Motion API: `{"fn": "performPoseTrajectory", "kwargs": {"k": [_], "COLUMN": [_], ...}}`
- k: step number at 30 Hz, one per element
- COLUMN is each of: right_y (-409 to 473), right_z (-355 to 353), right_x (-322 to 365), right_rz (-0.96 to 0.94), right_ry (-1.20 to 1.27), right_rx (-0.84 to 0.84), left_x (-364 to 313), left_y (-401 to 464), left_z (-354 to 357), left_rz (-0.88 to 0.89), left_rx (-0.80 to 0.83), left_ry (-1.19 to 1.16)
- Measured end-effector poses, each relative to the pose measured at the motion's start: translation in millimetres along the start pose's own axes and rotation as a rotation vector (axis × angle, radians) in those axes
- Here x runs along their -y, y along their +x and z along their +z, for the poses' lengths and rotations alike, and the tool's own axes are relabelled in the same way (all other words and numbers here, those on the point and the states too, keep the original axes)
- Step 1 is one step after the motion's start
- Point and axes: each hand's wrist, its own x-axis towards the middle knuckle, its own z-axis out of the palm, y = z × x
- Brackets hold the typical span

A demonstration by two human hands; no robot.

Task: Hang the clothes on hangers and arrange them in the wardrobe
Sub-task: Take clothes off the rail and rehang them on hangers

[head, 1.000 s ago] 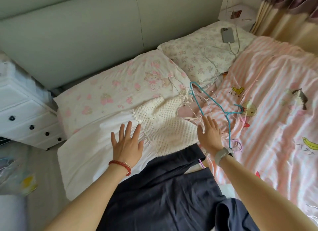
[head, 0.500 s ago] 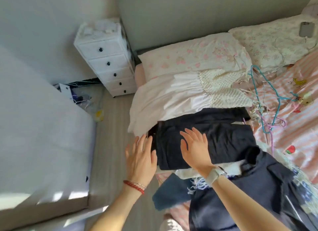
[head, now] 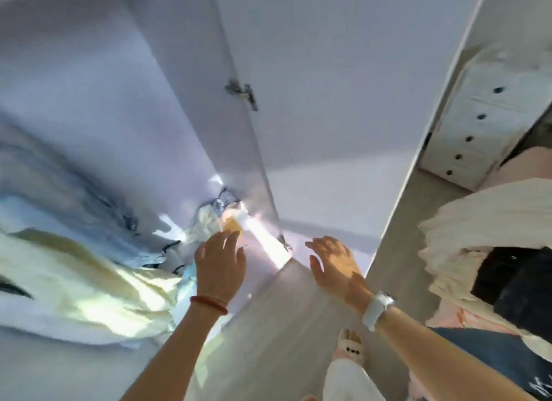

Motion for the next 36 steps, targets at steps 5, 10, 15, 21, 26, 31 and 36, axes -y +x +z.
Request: {"fn": "performPoseTrajectory", "kwargs": {"k": [5,10,15,21,26,31,36], "right_y": [59,126,194,258,276,304,323], "right_z": [32,57,79,70,70,67,51], "right_x": [118,233,352,497,548,537,526], "right_rz": [-0.336,-0.518,-0.562,-0.377,-0.032,-0.071,-0.2], "right_ry": [0.007,0.105,0.376,0.761,1.031,0.891,0.862], "right_rx": [0.033,0.051,0.15,0.429,0.61,0.32,0.051], "left_x": [116,210,282,338,356,353,360], "left_y": [-4,2,38,78,84,92,96], "left_z": [-69,-133,-186,-210,-201,-186,-175], "left_rz": [-0.271,-0.461,-0.509,-0.515,-0.403,-0.351,-0.345], "left_rx": [-0.223,-0.448,-0.584,-0.514,-0.334,-0.251,-0.238], "left_ry": [0.061,0.137,0.179,0.246,0.359,0.434,0.376]}}
